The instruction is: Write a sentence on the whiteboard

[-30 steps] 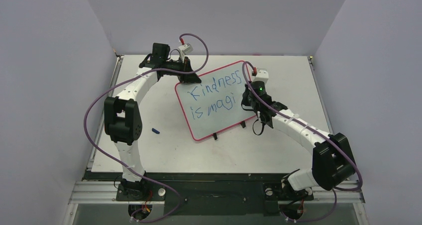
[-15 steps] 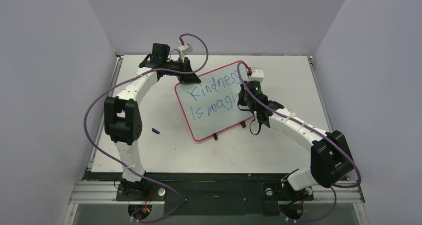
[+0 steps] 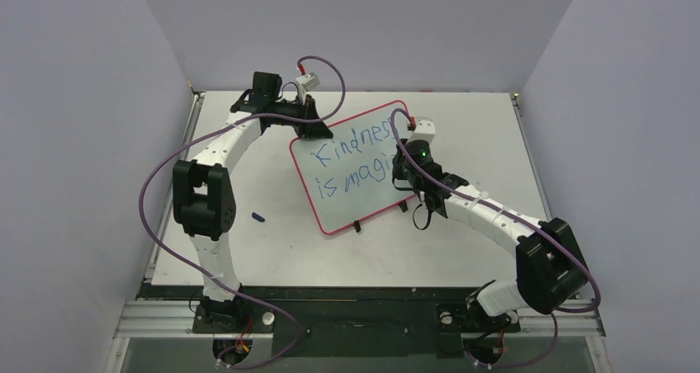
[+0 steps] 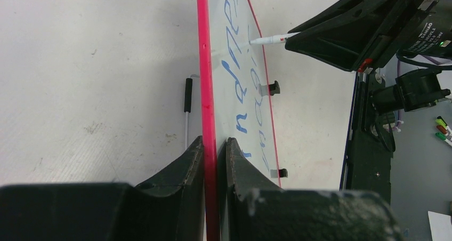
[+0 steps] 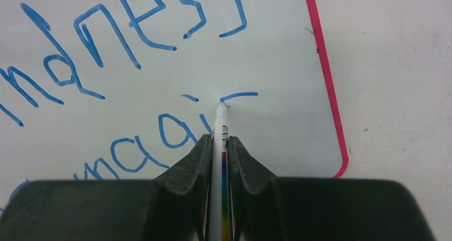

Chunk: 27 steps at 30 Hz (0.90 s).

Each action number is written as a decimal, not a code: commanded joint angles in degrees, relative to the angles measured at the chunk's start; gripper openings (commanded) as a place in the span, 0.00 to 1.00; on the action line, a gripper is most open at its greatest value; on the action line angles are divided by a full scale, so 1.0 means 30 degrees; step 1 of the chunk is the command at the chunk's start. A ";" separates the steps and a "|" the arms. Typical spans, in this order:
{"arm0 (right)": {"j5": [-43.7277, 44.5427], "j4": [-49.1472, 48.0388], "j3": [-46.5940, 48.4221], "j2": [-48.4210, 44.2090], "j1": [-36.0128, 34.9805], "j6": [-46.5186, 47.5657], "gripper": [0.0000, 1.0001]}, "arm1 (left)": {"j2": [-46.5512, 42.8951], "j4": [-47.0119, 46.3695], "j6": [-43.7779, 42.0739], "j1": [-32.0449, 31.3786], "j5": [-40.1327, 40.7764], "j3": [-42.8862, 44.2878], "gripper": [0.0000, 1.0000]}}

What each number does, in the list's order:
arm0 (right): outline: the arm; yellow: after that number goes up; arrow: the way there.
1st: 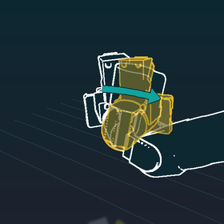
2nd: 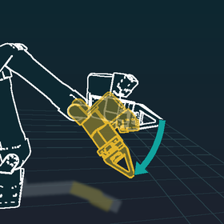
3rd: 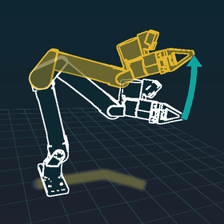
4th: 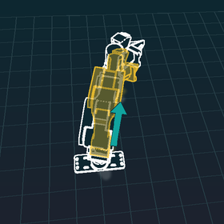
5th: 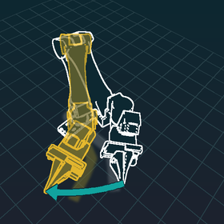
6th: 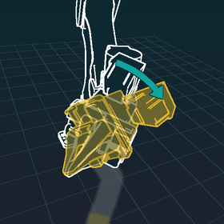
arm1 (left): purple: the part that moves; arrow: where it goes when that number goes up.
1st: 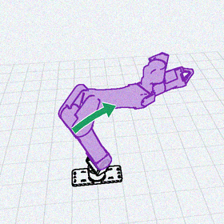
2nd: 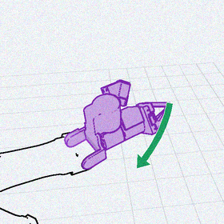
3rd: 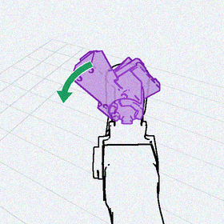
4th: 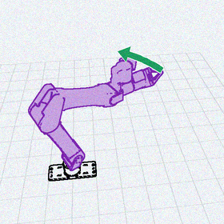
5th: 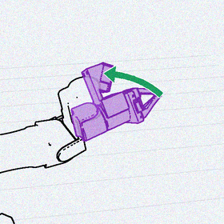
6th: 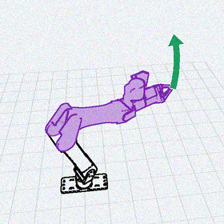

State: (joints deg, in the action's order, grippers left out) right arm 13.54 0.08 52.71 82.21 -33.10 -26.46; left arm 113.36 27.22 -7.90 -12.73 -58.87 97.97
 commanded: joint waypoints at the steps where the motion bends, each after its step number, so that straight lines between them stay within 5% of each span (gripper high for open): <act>1: -0.0367 -0.0337 -0.1030 -0.0339 -0.0294 -0.0429 0.00 | -0.0228 -0.0735 -0.1645 -0.0372 -0.0474 0.0096 0.00; 27: 0.0449 0.0179 -0.1697 -0.1595 0.0666 0.0179 0.00 | -0.0224 -0.0758 -0.1614 -0.0392 -0.0401 0.0096 0.00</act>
State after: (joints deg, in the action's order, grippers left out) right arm 13.52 -0.25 46.96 78.67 -31.88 -26.74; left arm 113.36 27.11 -7.92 -12.75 -59.20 97.97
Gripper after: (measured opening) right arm 0.099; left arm 0.110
